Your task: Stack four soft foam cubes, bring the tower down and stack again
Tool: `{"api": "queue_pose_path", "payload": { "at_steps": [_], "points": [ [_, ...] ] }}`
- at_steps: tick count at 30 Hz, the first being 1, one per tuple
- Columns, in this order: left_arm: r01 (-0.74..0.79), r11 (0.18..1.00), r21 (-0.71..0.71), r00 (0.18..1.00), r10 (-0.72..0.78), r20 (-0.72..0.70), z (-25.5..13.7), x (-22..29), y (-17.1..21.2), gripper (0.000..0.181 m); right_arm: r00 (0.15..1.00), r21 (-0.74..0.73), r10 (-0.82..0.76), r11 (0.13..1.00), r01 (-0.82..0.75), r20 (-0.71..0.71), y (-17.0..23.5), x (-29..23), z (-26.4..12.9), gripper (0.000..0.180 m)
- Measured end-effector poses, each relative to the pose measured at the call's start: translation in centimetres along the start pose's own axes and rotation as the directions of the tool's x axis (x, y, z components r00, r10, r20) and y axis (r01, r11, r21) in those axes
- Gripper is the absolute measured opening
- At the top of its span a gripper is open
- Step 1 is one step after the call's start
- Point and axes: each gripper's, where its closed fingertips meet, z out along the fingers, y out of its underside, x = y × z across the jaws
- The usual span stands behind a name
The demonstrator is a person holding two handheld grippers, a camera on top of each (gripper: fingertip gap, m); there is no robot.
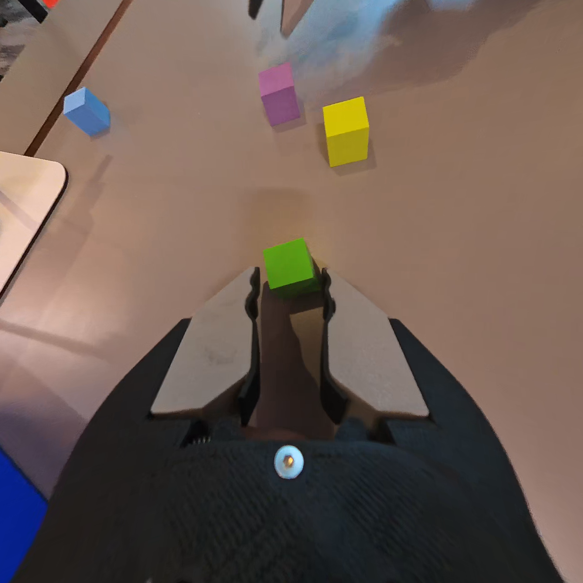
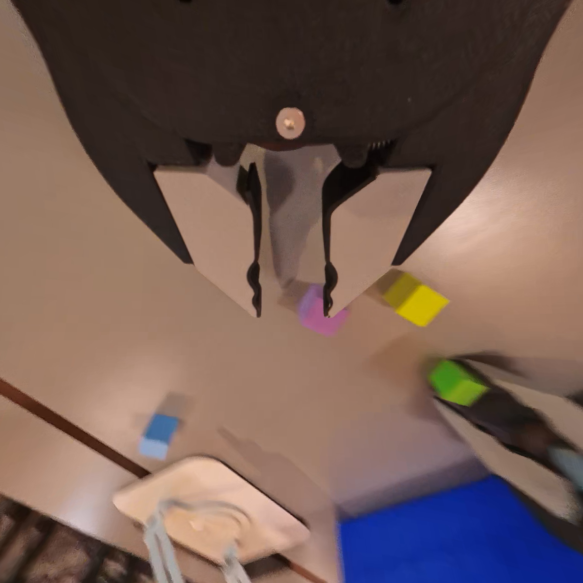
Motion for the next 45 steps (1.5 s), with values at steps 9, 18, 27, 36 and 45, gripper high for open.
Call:
{"api": "queue_pose_path", "payload": {
  "at_steps": [9, 18, 27, 36, 45],
  "points": [
    [-0.105, 0.993, 0.054, 0.978, 0.112, -0.175, -0.2, 3.3, -0.7, 0.028, 0.884, 0.121, -0.279, 0.960, 0.252, 0.375, -0.3, -8.5, -1.2, 0.038],
    [-0.168, 0.983, 0.078, 0.970, 0.179, -0.167, 0.1, 4.2, -1.4, 0.029, 0.874, 0.005, -0.306, 0.944, 0.329, 0.378, 1.9, -8.3, 1.2, 0.042],
    [-0.109, 0.993, 0.052, 0.987, 0.114, -0.111, -0.3, 2.3, -0.5, 0.039, 0.848, -0.011, -0.343, 0.925, 0.380, 0.404, 2.2, -9.2, 1.9, 0.028],
    [-0.203, 0.977, 0.061, 0.976, 0.207, -0.074, 0.7, 3.9, -1.8, 0.023, 0.863, -0.036, -0.333, 0.927, 0.374, 0.380, 2.3, -8.8, 2.3, 0.027],
    [-0.263, 0.964, 0.048, 0.965, 0.263, -0.009, 1.3, 4.4, -2.3, 0.011, 0.881, 0.001, -0.288, 0.951, 0.310, 0.376, 1.2, -9.4, 2.0, 0.026]
  ]
}}
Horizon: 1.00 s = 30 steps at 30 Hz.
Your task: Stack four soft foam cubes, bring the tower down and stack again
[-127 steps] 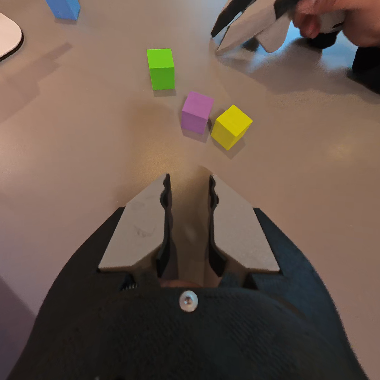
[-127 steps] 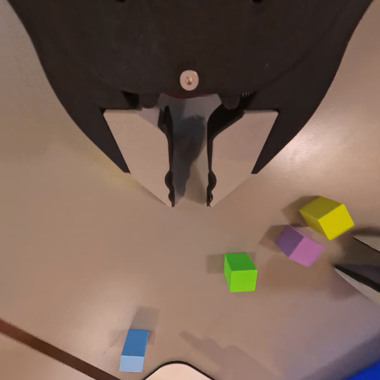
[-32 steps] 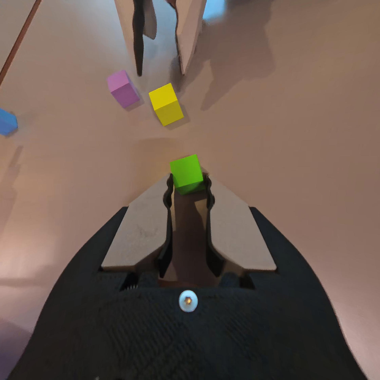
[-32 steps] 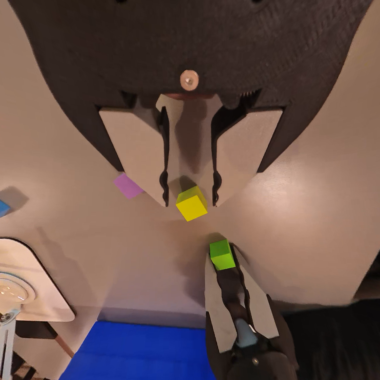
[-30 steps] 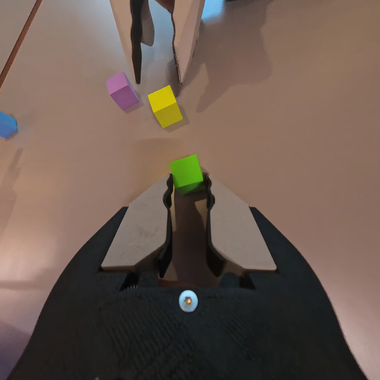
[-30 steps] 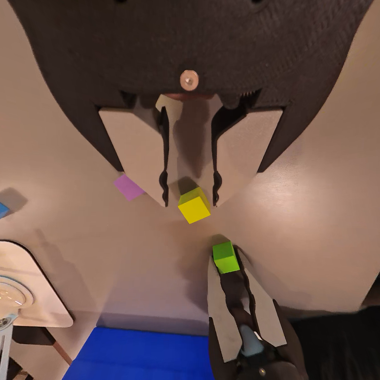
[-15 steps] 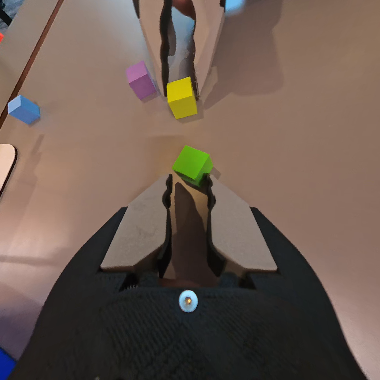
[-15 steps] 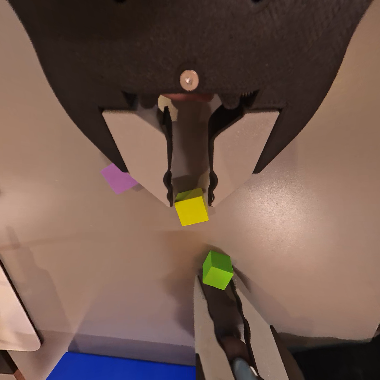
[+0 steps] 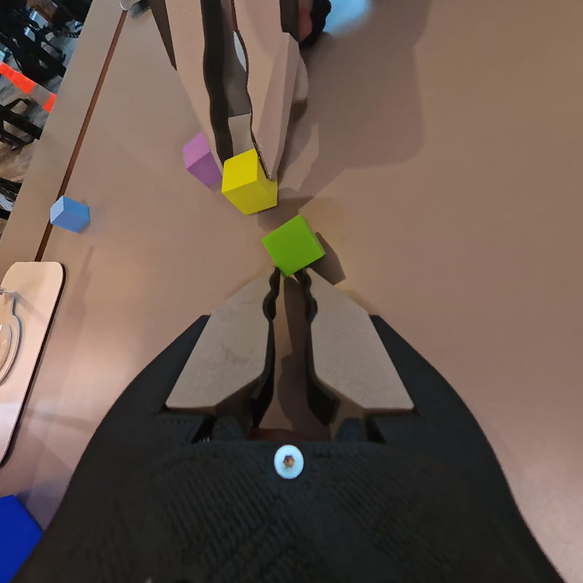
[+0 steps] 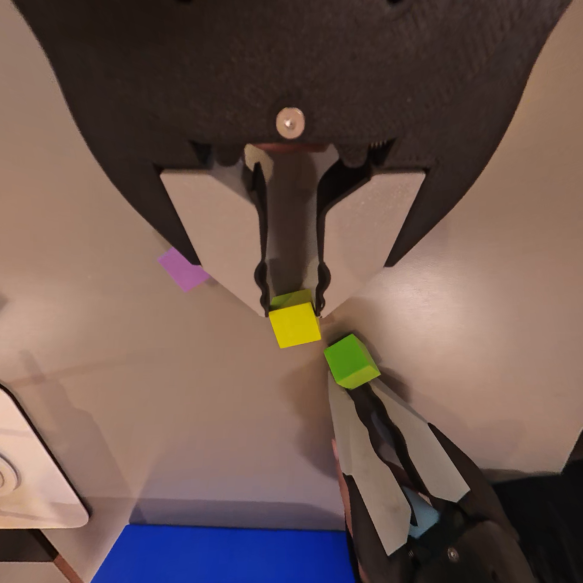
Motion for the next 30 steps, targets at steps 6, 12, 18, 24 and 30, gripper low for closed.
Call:
{"api": "queue_pose_path", "payload": {
  "at_steps": [6, 12, 18, 24, 30],
  "points": [
    [0.021, 1.000, 0.000, 1.000, -0.021, -0.016, -0.3, 0.0, 0.3, 0.012, 0.999, -0.018, -0.019, 1.000, 0.018, -0.025, 0.1, 0.0, 0.2, 0.026],
    [0.053, 0.999, -0.004, 0.997, -0.053, -0.050, -1.1, 0.1, 0.9, 0.013, 0.999, -0.024, -0.009, 1.000, 0.008, -0.038, 0.4, 0.3, 0.0, 0.027],
    [0.044, 0.999, -0.011, 0.997, -0.044, -0.057, -0.9, 0.3, 0.9, 0.002, 0.999, -0.015, 0.003, 1.000, -0.004, -0.047, 0.4, 0.6, -0.2, 0.026],
    [0.069, 0.995, -0.067, 0.995, -0.064, 0.077, 0.0, -2.0, 1.7, 0.000, 0.998, -0.015, 0.014, 1.000, -0.015, -0.060, 0.5, 1.0, -0.3, 0.026],
    [0.043, 0.998, -0.053, 0.998, -0.040, 0.054, 0.0, -1.3, 1.2, 0.000, 0.999, 0.009, 0.014, 1.000, -0.013, -0.032, 0.1, 0.5, -0.4, 0.026]
  ]
}}
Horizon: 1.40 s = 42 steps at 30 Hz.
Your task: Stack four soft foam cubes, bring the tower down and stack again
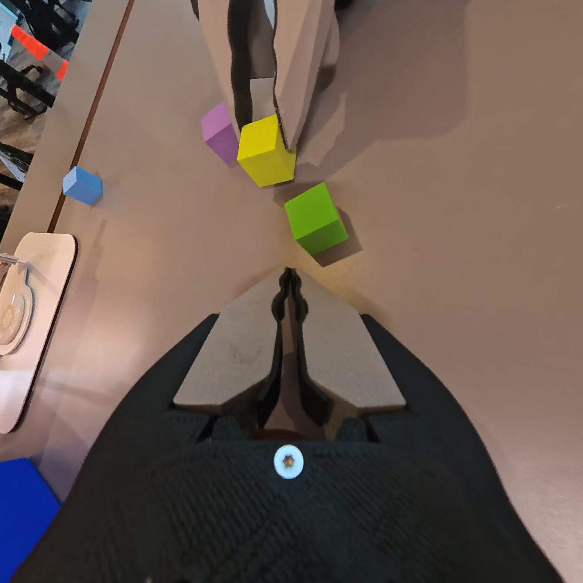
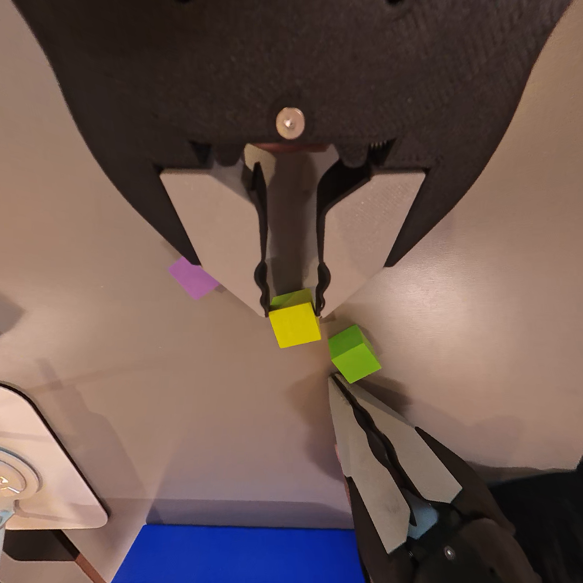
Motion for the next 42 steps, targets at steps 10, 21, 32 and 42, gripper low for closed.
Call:
{"api": "queue_pose_path", "payload": {
  "at_steps": [10, 21, 32, 42],
  "points": [
    [-0.052, 0.998, -0.038, 0.996, 0.054, 0.076, 0.5, -0.7, -0.1, 0.000, 0.998, 0.047, -0.021, 0.999, 0.018, 0.063, -1.0, -1.4, -0.3, 0.026],
    [0.003, 1.000, 0.021, 0.998, -0.002, -0.067, 0.1, 1.3, -0.9, 0.000, 0.999, 0.039, -0.004, 0.999, 0.002, 0.050, -0.7, -0.9, -0.4, 0.026],
    [-0.031, 0.999, 0.014, 0.999, 0.031, -0.015, 0.5, 1.0, -1.2, 0.000, 0.996, 0.110, -0.018, 0.994, 0.008, 0.092, -2.8, -2.3, -0.6, 0.026],
    [-0.033, 0.999, 0.010, 0.999, 0.033, 0.021, 0.7, 0.4, -1.1, 0.002, 0.997, 0.050, -0.020, 0.999, 0.016, 0.080, -3.8, -3.6, -0.1, 0.026]
  ]
}}
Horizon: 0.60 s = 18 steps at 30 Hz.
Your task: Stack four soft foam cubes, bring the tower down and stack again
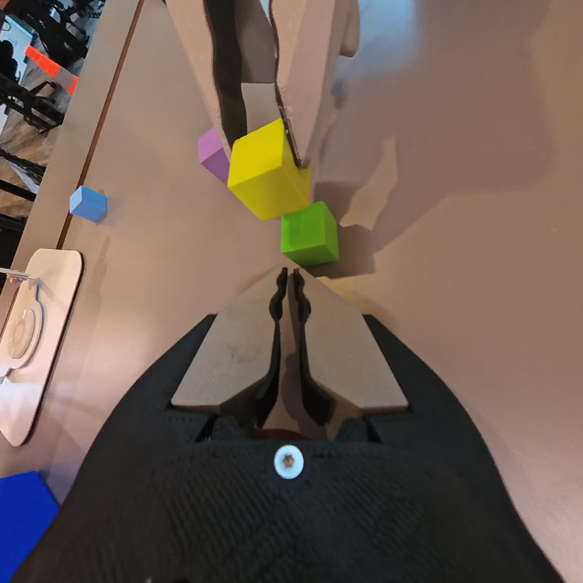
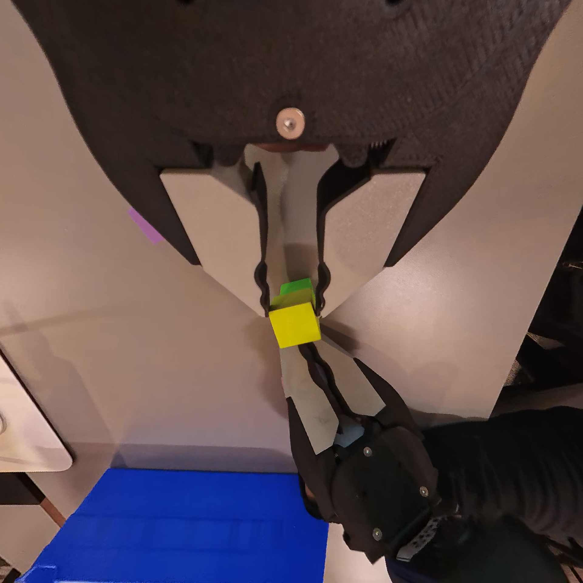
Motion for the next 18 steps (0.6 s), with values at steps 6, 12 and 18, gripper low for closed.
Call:
{"api": "queue_pose_path", "payload": {
  "at_steps": [6, 12, 18],
  "points": [
    [-0.015, 1.000, -0.004, 0.999, 0.015, 0.039, 0.36, -0.34, -0.28, 0.004, 1.000, -0.043, 0.011, 0.999, -0.011, -0.006, 0.59, 0.01, 0.58, 0.026],
    [-0.013, 1.000, -0.005, 0.999, 0.013, 0.042, 0.32, -0.37, -0.24, 0.004, 0.999, -0.088, 0.014, 0.996, -0.017, -0.038, 0.74, 0.13, 1.00, 0.026],
    [0.005, 1.000, -0.017, 0.998, -0.004, 0.055, 0.25, -0.81, 0.17, 0.004, 0.997, -0.095, 0.042, 0.994, -0.048, -0.063, 0.35, 0.05, 0.97, 0.026]
  ]
}}
